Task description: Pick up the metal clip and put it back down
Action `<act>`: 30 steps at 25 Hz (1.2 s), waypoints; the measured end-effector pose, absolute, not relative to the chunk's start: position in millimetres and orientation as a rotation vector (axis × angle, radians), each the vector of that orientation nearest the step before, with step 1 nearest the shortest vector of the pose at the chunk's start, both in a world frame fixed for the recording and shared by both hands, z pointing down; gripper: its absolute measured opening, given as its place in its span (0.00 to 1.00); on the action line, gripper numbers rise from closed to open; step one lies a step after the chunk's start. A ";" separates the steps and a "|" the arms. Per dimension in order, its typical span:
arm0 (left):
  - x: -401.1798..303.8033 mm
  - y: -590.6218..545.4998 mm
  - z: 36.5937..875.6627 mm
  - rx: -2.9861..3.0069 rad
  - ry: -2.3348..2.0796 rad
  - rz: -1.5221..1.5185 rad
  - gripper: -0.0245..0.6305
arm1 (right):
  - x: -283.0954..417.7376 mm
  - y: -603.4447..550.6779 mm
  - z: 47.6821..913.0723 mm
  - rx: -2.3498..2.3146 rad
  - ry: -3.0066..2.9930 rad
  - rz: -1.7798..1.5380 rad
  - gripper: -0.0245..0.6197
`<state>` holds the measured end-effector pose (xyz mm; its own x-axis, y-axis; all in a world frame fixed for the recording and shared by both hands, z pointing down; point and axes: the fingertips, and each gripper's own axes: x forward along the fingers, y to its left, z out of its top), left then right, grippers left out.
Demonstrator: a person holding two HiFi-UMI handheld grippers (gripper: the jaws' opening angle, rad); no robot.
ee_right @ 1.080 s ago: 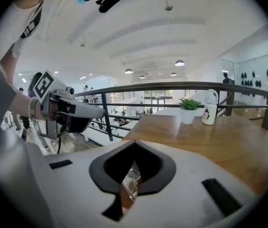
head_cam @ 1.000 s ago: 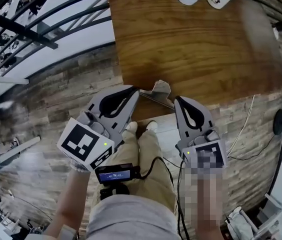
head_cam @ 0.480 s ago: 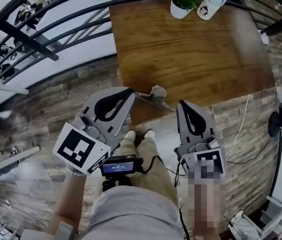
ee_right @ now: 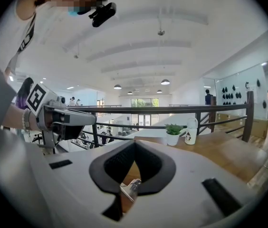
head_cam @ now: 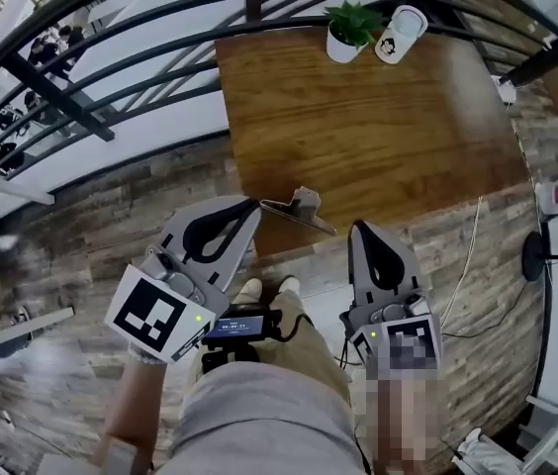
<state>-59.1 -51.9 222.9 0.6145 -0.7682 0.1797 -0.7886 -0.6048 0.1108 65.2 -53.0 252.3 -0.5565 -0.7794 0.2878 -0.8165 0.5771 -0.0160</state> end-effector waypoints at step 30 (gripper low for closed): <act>-49.3 -50.8 227.4 2.687 -1.223 0.198 0.05 | 60.2 -42.1 242.3 1.325 -2.543 0.189 0.04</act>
<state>-49.3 -50.8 227.4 0.6521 -0.7324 0.1957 -0.7568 -0.6444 0.1098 60.2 -42.1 242.3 -0.5467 -0.7842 0.2936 -0.8189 0.5738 0.0079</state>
